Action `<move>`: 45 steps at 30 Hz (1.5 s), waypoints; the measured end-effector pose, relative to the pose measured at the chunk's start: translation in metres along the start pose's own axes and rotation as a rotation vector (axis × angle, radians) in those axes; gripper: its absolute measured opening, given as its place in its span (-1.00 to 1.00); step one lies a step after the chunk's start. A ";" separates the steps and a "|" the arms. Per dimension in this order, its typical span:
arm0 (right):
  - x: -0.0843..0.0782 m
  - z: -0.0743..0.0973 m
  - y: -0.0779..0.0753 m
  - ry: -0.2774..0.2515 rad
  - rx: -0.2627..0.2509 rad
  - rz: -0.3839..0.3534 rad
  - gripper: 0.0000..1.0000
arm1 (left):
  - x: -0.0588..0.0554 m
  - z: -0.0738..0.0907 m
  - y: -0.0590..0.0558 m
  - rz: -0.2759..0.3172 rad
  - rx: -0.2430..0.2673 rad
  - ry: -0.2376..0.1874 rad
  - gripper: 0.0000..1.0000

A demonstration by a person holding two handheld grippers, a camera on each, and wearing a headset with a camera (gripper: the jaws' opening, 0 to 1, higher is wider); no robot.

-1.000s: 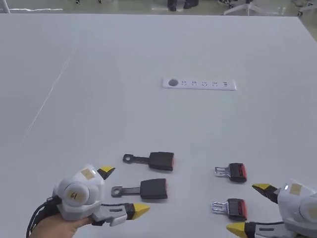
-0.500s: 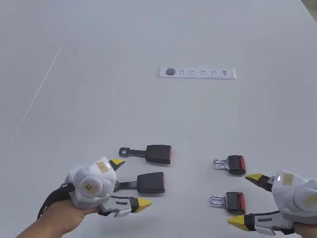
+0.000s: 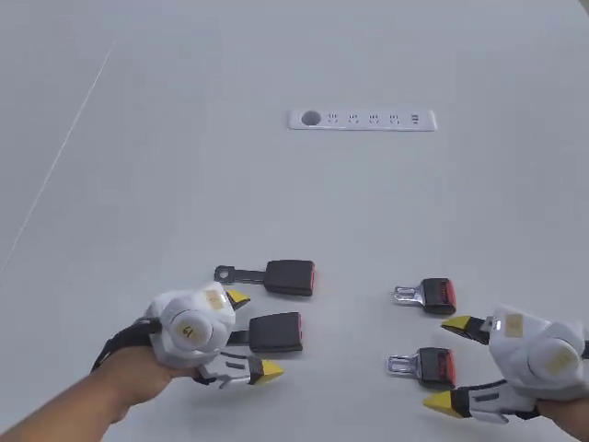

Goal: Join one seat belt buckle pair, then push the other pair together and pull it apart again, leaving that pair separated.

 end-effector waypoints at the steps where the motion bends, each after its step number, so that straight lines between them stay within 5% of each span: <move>1: 0.000 0.000 0.000 0.000 0.005 0.003 0.37 | -0.001 -0.001 0.000 -0.002 -0.006 0.002 0.34; 10: -0.004 -0.005 -0.002 0.035 0.041 0.023 0.32 | -0.006 -0.007 0.004 -0.063 -0.031 0.049 0.22; 14: -0.015 -0.006 0.001 0.101 0.071 0.062 0.07 | -0.006 -0.008 0.009 -0.088 -0.039 0.054 0.15; 25: -0.018 -0.008 0.000 0.155 0.056 0.141 -0.20 | -0.004 -0.006 0.007 -0.216 -0.100 0.059 -0.28; 37: -0.016 -0.008 -0.002 0.223 0.085 0.113 -0.28 | -0.011 -0.005 -0.001 -0.410 -0.248 0.146 -0.32; 45: -0.016 -0.009 -0.002 0.282 0.090 0.132 -0.29 | -0.011 -0.009 -0.004 -0.410 -0.245 0.168 -0.32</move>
Point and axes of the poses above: the centre of the closed fingertips' face, and the gripper's own axes: z roughly backward along the fingers, y roughly to its left, x roughly out of its top, the point moved 1 cm from there along z, roughly backward along the fingers, and after that the axes turned 1 degree about y, right-handed, at the moved point
